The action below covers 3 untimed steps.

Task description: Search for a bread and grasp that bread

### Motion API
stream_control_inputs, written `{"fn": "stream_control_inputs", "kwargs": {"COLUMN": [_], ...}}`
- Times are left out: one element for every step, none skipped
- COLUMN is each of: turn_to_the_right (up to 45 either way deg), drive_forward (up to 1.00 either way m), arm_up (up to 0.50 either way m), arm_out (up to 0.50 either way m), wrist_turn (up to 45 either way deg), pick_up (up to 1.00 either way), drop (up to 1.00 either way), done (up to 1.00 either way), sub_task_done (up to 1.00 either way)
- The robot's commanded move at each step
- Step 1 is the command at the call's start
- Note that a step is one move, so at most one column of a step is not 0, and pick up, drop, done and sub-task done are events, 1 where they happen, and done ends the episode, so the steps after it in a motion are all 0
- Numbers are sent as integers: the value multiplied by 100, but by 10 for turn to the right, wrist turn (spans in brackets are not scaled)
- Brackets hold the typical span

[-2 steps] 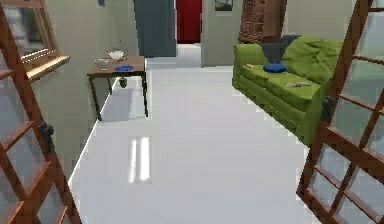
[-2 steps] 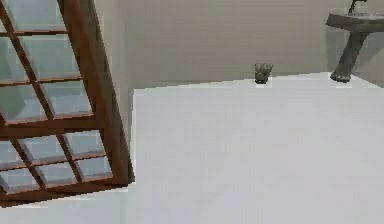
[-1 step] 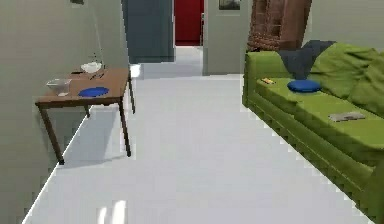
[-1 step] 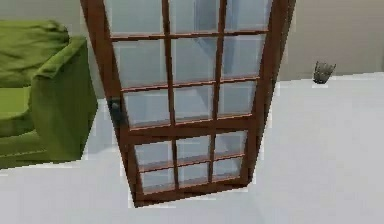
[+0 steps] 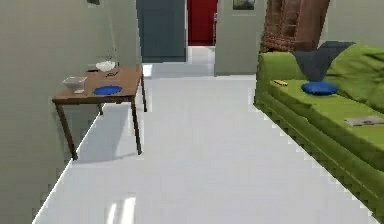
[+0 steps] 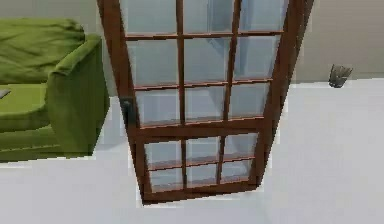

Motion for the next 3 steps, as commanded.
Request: {"fn": "stream_control_inputs", "kwargs": {"turn_to_the_right": [0, 0, 0], "drive_forward": [100, 70, 100], "arm_up": [0, 0, 0], "arm_out": [0, 0, 0], "wrist_turn": [0, 0, 0], "pick_up": [0, 0, 0], "drop": [0, 0, 0], "done": [0, 0, 0], "sub_task_done": [0, 0, 0]}}
